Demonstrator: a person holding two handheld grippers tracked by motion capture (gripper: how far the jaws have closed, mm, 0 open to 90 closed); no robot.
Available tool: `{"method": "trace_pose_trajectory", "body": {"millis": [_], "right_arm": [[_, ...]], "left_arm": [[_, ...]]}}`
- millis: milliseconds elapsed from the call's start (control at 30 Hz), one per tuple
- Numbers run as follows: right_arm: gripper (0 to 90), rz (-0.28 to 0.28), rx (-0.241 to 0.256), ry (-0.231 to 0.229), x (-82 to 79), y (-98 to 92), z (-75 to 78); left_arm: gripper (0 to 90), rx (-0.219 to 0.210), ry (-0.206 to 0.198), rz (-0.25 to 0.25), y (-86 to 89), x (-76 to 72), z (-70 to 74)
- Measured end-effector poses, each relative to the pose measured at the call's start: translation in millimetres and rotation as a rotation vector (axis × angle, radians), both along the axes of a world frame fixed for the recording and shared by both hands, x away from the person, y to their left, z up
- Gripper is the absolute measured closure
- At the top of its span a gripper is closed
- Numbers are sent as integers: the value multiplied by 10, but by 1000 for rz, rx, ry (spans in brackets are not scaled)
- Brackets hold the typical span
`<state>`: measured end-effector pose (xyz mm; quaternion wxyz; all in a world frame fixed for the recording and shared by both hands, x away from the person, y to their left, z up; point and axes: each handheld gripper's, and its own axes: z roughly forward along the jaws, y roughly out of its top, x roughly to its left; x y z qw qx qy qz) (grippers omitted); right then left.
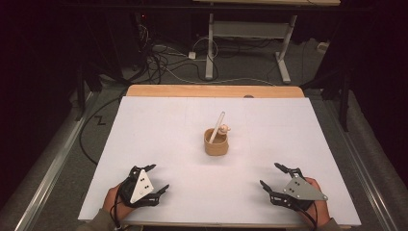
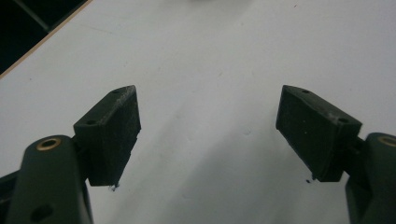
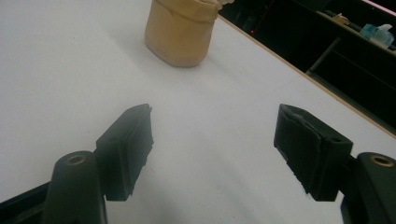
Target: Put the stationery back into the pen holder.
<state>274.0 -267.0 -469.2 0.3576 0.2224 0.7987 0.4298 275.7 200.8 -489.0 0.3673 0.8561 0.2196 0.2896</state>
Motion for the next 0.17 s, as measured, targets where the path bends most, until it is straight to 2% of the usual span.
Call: {"method": "trace_pose_trajectory", "body": {"millis": [167], "right_arm": [[280, -3, 1, -1, 10, -11, -1]], "left_arm": [[211, -2, 0, 2, -3, 10, 2]]}}
